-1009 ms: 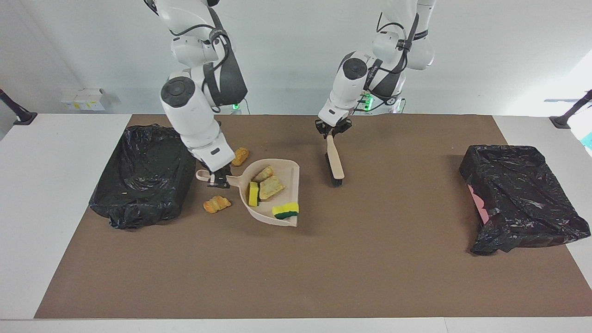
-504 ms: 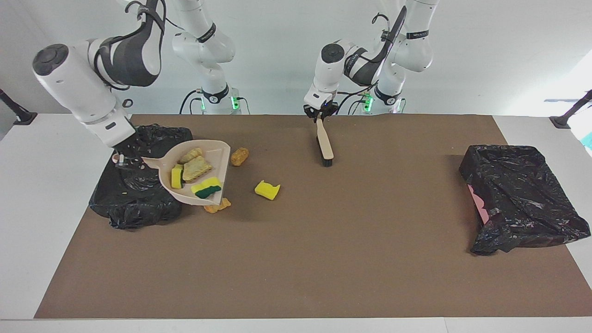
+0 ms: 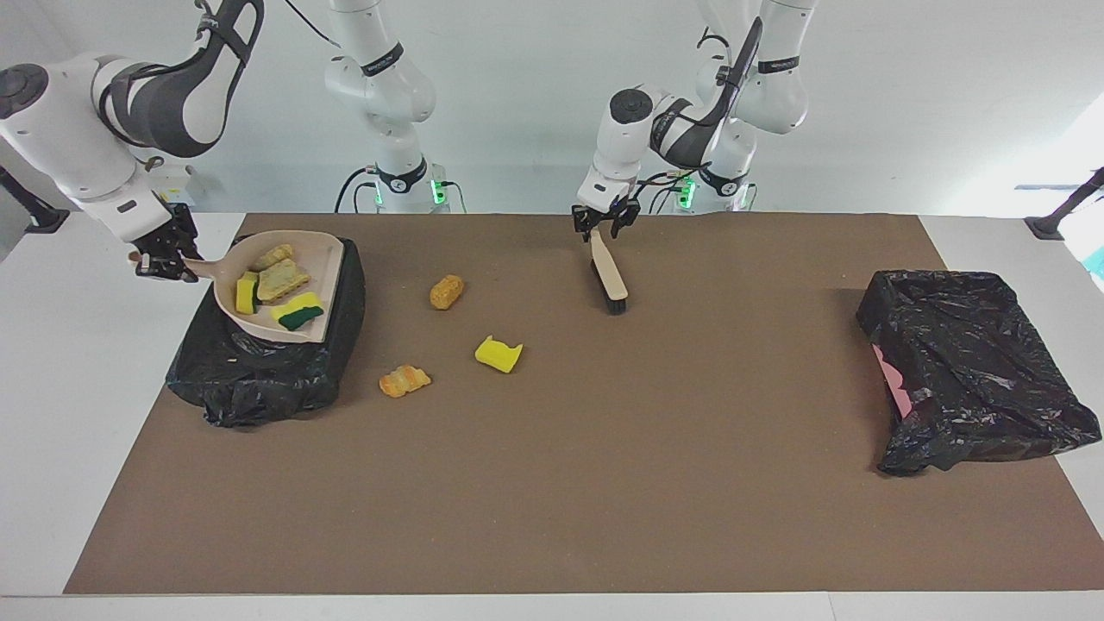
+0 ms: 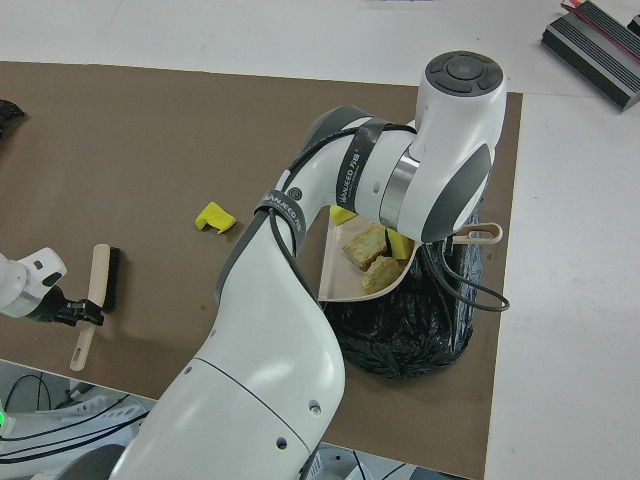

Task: Sweep and dump trash in bin
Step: 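Carry the loaded dustpan with the right gripper to the nearer black bag, then tip the dustpan with the right gripper to dump pieces into the bag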

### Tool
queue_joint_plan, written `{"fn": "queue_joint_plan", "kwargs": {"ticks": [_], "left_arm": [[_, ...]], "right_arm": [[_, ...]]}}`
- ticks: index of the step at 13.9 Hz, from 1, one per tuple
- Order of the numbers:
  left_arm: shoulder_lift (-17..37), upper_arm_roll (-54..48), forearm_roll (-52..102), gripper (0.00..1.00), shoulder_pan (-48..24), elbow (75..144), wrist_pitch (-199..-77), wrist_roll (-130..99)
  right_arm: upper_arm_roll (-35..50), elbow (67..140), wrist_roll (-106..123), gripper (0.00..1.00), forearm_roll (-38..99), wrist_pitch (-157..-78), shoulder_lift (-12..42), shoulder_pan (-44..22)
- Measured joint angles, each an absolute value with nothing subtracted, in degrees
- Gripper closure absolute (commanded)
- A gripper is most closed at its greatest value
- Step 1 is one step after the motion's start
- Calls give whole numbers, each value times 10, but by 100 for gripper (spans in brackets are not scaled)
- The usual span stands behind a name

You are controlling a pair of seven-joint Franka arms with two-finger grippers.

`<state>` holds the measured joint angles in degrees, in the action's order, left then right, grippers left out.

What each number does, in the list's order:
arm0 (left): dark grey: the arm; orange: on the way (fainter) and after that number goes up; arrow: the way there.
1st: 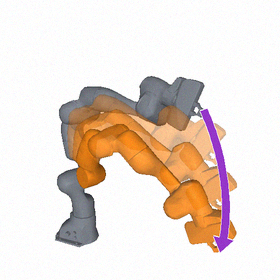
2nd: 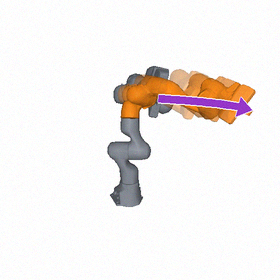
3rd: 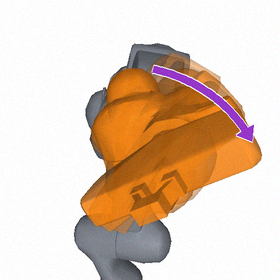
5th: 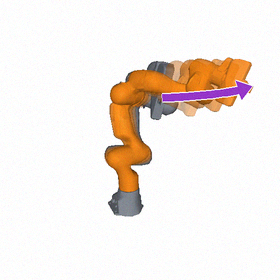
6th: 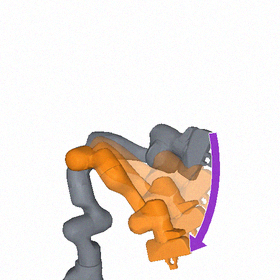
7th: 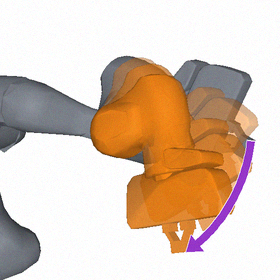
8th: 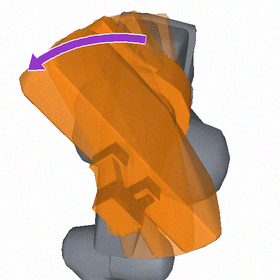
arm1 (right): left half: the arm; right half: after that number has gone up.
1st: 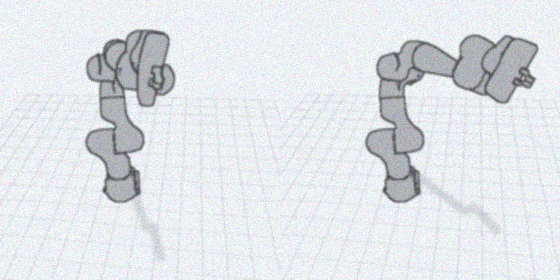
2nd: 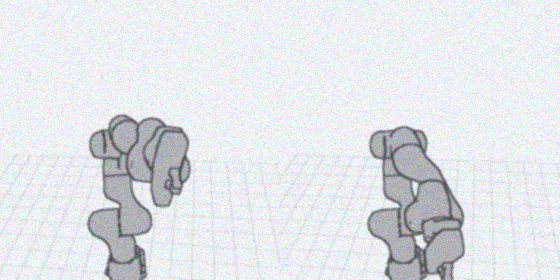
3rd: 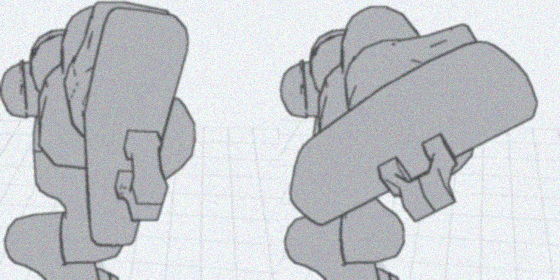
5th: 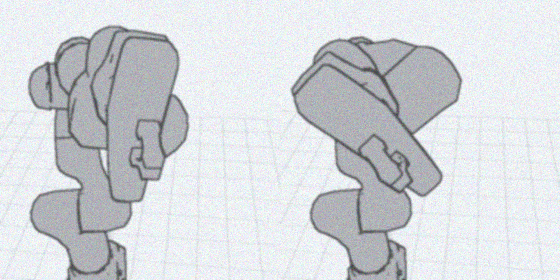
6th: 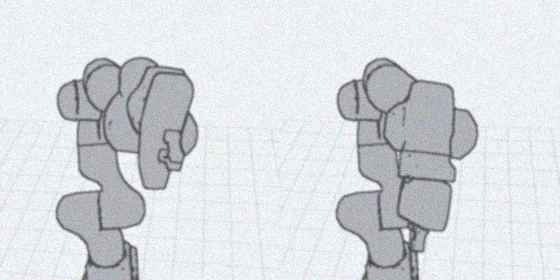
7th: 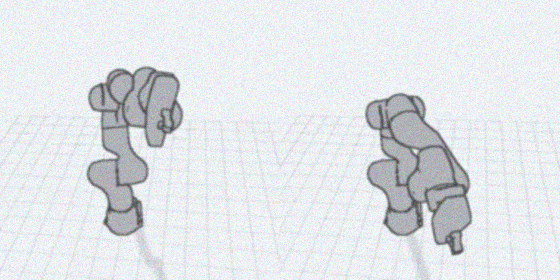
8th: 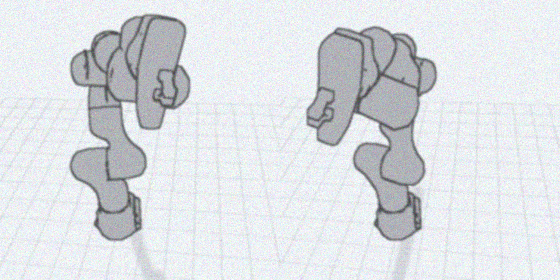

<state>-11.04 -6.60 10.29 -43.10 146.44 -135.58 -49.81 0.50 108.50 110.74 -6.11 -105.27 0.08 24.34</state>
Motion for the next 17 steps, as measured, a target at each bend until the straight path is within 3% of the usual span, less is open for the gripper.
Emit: {"fn": "queue_joint_plan", "kwargs": {"ticks": [5,10,17], "left_arm": [[-98,-60,101,0,-291,1393,-1335,-346],[-71,-57,101,0,-155,1278,-1256,-203],[-51,-55,74,0,-23,1125,-1082,-19]], "right_arm": [[9,1125,1007,100,-214,-1094,-18,232],[15,1131,881,100,-320,-1035,-35,128],[17,1133,809,100,-413,-964,-65,58]]}}
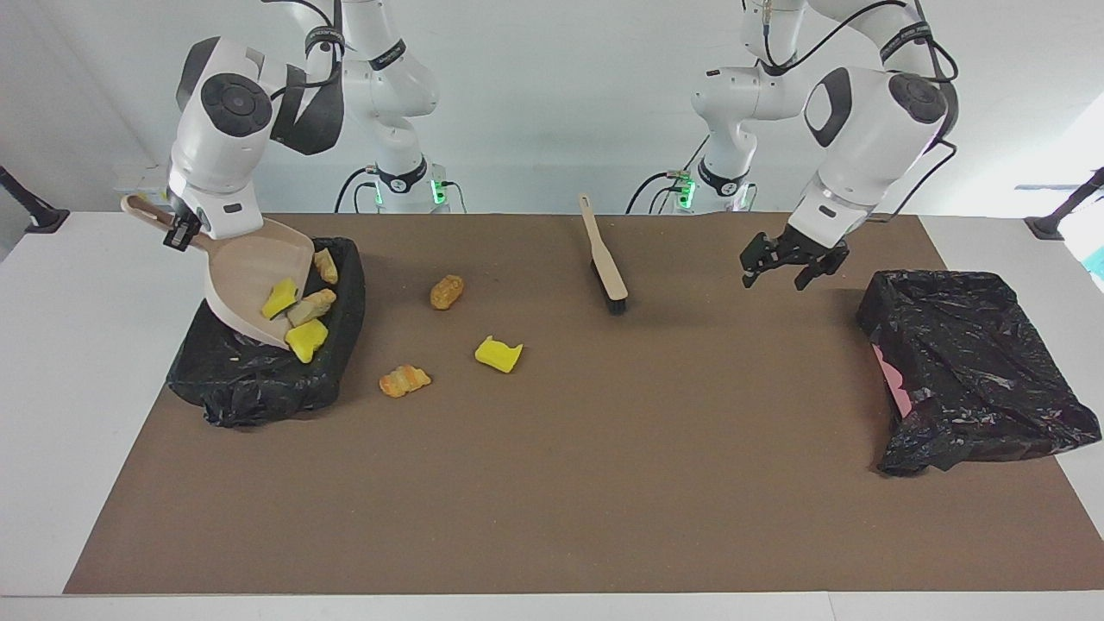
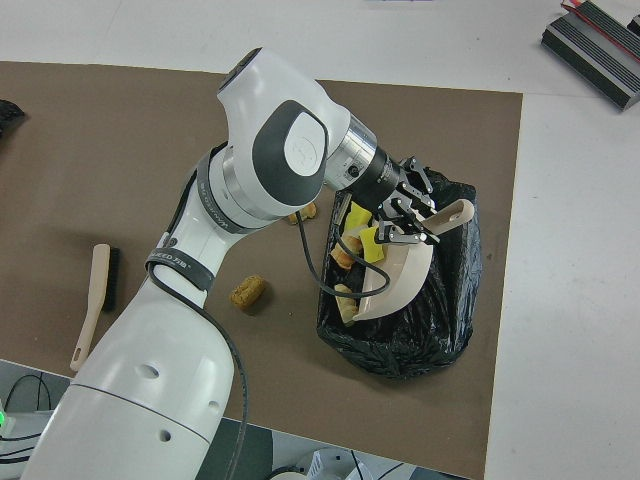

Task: Sweep and dump trash in bin
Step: 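Tip the dustpan with the right gripper to dump pieces into the bag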

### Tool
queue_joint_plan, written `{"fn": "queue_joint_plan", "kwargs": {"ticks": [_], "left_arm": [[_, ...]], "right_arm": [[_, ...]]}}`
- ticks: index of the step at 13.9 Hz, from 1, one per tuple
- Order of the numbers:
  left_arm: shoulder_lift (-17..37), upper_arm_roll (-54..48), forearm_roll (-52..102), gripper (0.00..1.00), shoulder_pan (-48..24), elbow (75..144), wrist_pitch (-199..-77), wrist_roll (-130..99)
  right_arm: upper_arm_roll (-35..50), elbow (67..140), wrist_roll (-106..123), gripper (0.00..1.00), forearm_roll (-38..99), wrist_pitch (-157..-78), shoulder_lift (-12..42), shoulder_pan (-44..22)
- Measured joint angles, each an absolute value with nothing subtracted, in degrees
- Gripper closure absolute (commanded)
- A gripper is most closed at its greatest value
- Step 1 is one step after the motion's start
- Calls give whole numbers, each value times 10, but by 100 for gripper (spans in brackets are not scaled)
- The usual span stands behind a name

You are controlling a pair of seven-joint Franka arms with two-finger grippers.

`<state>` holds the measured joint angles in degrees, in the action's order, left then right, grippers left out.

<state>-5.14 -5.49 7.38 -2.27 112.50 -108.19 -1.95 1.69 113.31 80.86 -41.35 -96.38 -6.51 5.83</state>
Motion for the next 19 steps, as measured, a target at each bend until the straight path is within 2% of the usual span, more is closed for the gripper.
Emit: {"fn": "queue_joint_plan", "kwargs": {"ticks": [4,8,14,19], "left_arm": [[-42,-54,14,0,6,1035,-965,27],[-26,-55,-8,0,6,966,-918,28],[-20,-56,-8,0,6,957,-904,29],[-20,-56,-8,0,7,957,-904,28]], "right_arm": [[19,1128,808,100,-456,-952,-80,48],[30,1122,808,100,-480,-941,-93,34],[35,1119,800,100,-481,-895,-103,24],[43,1160,731,100,-558,-887,-126,-6]]}}
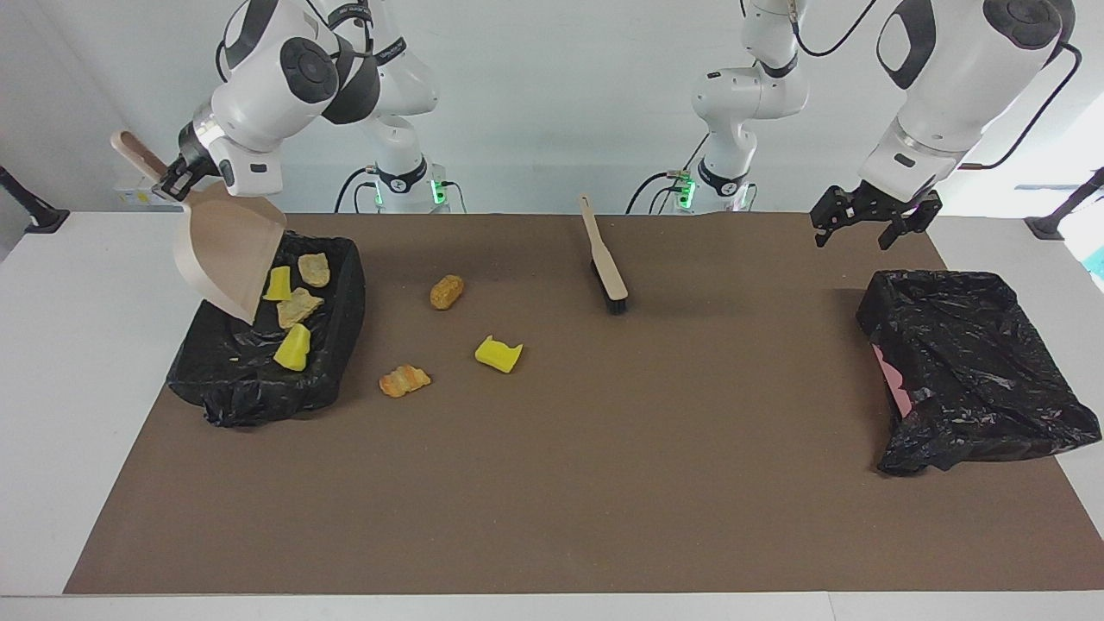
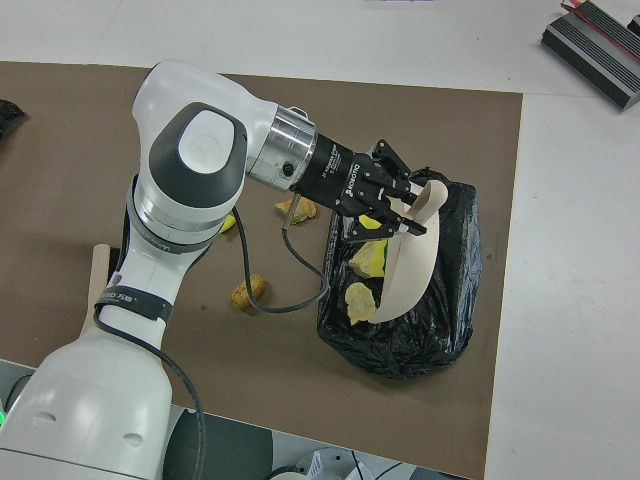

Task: Sweep and dump trash in bin
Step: 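Tip the dustpan with the right gripper to dump pieces into the bag, then bring the empty dustpan back with the right gripper and set it down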

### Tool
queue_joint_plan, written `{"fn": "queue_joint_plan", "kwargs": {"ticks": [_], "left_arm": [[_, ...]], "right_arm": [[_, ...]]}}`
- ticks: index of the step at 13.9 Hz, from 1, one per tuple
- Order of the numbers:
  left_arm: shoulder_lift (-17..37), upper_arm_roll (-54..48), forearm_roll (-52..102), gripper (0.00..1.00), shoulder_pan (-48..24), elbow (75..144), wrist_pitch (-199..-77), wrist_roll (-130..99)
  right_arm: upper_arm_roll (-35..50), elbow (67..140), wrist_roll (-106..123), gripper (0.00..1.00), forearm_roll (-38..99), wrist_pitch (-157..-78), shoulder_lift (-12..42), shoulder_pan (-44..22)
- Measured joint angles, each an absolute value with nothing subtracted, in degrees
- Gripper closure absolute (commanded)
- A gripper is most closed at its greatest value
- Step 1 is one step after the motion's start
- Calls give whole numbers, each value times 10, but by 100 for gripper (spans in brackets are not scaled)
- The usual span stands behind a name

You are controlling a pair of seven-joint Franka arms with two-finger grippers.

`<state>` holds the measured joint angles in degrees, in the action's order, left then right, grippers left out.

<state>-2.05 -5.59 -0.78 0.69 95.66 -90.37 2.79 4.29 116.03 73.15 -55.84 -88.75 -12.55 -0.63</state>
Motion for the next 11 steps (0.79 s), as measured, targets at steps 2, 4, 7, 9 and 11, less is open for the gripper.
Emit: {"fn": "queue_joint_plan", "kwargs": {"ticks": [2,4,7,9,11], "left_arm": [[-20,-55,-1,0,14,957,-908,28],[-20,-54,6,0,18,957,-927,29],[-20,-55,8,0,19,957,-933,31],[-20,-55,8,0,19,957,-934,31],[-20,-55,8,0,19,957,-935,31]], "right_arm": [[46,1170,726,100,-571,-885,-128,-14],[46,1170,726,100,-576,-874,-129,-14],[47,1147,726,100,-568,-868,-130,-18],[48,1113,726,100,-527,-868,-122,-22],[49,1067,722,100,-456,-864,-97,-22]]}}
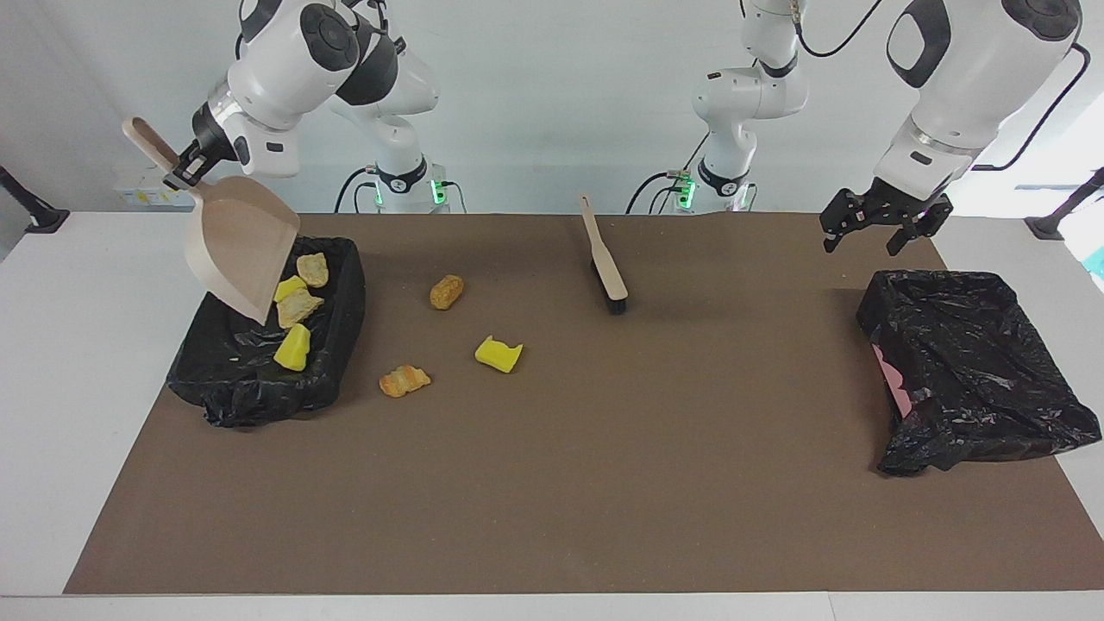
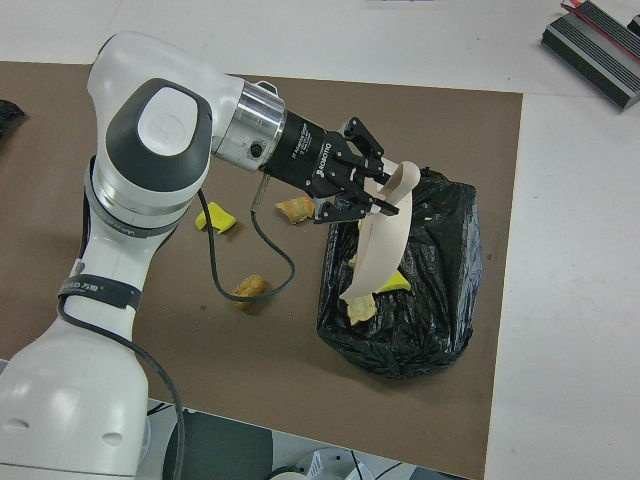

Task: Sweep and dump trash in bin
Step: 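Bring the empty dustpan back with the right gripper and set it down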

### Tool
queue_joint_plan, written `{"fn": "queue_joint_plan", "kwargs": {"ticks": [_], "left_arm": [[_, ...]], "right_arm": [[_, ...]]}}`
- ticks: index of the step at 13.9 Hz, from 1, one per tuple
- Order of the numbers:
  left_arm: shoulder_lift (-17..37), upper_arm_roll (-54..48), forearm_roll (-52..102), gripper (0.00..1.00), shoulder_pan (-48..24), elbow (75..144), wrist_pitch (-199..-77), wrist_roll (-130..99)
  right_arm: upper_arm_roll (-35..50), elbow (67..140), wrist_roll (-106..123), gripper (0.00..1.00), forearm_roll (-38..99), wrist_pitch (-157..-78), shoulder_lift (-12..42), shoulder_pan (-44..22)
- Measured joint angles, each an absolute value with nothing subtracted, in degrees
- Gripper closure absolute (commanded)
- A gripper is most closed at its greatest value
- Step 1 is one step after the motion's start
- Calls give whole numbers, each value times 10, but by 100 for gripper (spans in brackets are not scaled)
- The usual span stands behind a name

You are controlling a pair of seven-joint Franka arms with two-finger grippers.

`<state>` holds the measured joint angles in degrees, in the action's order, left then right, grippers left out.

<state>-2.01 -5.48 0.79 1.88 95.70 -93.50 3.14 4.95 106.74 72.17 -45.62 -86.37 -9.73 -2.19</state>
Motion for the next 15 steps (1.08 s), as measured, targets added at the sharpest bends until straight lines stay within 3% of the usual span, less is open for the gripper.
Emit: {"fn": "queue_joint_plan", "kwargs": {"ticks": [5,8,15], "left_arm": [[-20,-55,8,0,19,957,-935,31],[-20,-55,8,0,19,957,-936,31],[-20,-55,8,0,19,957,-936,31]], "right_arm": [[52,1020,549,100,-283,-862,-46,-26],[74,997,376,100,-219,-863,-9,-68],[79,820,23,100,-118,-887,187,-164]]}}
